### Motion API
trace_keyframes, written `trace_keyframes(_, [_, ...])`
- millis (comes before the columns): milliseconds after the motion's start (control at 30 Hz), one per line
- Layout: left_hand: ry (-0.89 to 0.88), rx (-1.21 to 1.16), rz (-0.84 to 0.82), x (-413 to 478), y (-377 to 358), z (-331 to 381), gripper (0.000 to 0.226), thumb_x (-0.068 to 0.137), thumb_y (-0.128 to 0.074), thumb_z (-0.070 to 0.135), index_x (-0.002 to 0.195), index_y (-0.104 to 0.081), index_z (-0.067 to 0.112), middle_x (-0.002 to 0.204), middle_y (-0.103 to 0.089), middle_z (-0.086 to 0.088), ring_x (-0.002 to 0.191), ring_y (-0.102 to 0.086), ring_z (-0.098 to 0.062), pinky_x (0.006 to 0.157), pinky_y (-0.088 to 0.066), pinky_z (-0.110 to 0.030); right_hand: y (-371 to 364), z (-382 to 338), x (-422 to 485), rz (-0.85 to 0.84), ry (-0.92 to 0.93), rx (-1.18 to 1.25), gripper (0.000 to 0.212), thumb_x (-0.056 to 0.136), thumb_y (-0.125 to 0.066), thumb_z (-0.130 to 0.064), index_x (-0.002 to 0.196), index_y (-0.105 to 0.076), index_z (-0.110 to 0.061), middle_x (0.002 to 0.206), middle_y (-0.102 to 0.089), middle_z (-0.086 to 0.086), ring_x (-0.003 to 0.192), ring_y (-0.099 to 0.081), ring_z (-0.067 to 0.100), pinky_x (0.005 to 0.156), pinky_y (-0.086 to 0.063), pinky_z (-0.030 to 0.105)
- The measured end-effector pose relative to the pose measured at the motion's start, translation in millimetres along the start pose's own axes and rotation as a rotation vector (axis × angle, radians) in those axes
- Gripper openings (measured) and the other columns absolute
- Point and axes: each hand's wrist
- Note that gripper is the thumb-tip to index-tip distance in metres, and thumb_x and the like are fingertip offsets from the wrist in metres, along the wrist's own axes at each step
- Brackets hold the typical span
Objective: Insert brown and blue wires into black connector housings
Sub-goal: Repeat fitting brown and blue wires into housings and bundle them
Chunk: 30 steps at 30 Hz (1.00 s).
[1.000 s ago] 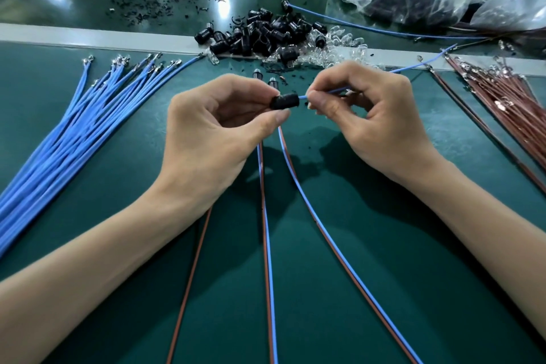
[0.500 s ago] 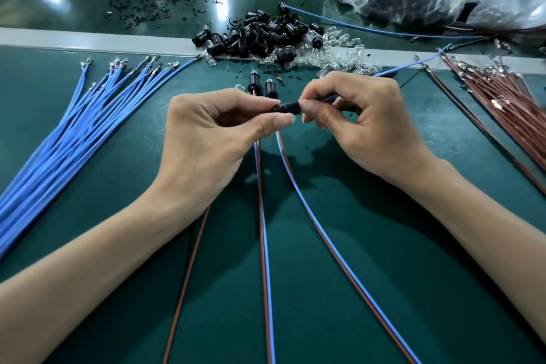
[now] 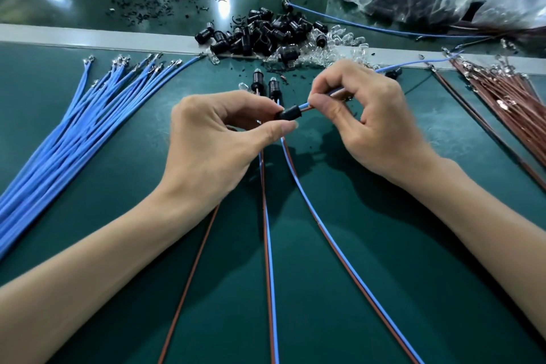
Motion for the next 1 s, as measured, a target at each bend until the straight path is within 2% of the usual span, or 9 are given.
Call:
trace_keyframes(133, [-0.018, 0.039, 0.005, -0.9, 0.3, -1.4, 0.012, 0.069, -0.084, 0.018, 0.078, -0.076, 0.019, 0.064, -0.070, 0.009, 0.050, -0.051, 0.008, 0.054, -0.038, -0.006, -1.2, 1.7, 0.8, -0.010, 0.057, -0.028, 0.006, 0.089, -0.058, 0.001, 0.085, -0.061, 0.003, 0.083, -0.055, 0.003, 0.075, -0.049, 0.010, 0.074, -0.037, 0.009])
trace_keyframes(233, [-0.048, 0.075, 0.020, -2.2, 1.0, -2.6, 0.011, 0.071, -0.083, 0.018, 0.080, -0.077, 0.021, 0.065, -0.069, 0.011, 0.044, -0.046, 0.010, 0.049, -0.032, -0.003, -3.0, 2.8, 0.1, -0.030, 0.074, -0.072, 0.007, 0.090, -0.058, 0.000, 0.085, -0.061, 0.004, 0.082, -0.057, 0.008, 0.074, -0.051, 0.018, 0.072, -0.041, 0.019])
trace_keyframes(333, [-0.079, 0.125, 0.023, -2.8, 2.4, -3.7, 0.011, 0.072, -0.082, 0.021, 0.079, -0.076, 0.028, 0.066, -0.071, 0.013, 0.047, -0.051, 0.009, 0.051, -0.036, -0.006, -4.6, 2.8, -0.1, -0.052, 0.068, -0.080, 0.008, 0.090, -0.057, 0.000, 0.085, -0.061, 0.005, 0.082, -0.057, 0.009, 0.072, -0.050, 0.021, 0.069, -0.042, 0.028])
trace_keyframes(500, [-0.031, 0.064, 0.012, -0.3, 1.3, -4.4, 0.012, 0.073, -0.081, 0.018, 0.078, -0.074, 0.027, 0.071, -0.072, 0.014, 0.060, -0.063, 0.005, 0.062, -0.049, -0.013, -0.3, 1.6, 0.5, -0.101, 0.026, 0.025, 0.007, 0.090, -0.059, -0.003, 0.088, -0.063, 0.003, 0.083, -0.057, 0.002, 0.072, -0.054, 0.014, 0.068, -0.045, 0.021])
trace_keyframes(800, [-0.002, 0.020, -0.039, -0.9, 1.3, -3.8, 0.013, 0.073, -0.082, 0.014, 0.080, -0.075, 0.023, 0.072, -0.073, 0.008, 0.063, -0.066, -0.002, 0.063, -0.052, -0.015, -2.1, -0.1, -0.9, -0.113, 0.070, -0.032, 0.008, 0.090, -0.059, -0.002, 0.087, -0.062, 0.005, 0.082, -0.060, 0.011, 0.069, -0.056, 0.027, 0.067, -0.047, 0.037])
trace_keyframes(1000, [0.010, 0.008, -0.070, -1.4, 2.4, -2.1, 0.013, 0.072, -0.082, 0.011, 0.080, -0.076, 0.019, 0.073, -0.074, 0.006, 0.064, -0.067, -0.002, 0.062, -0.051, -0.014, -1.6, 0.1, -1.4, -0.120, 0.108, -0.032, 0.007, 0.088, -0.058, 0.002, 0.084, -0.062, 0.006, 0.077, -0.059, 0.010, 0.064, -0.056, 0.023, 0.065, -0.048, 0.036])
Point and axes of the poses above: each hand's wrist, its own x-axis towards the middle knuckle, its own y-axis out of the back of the hand, z = x × y
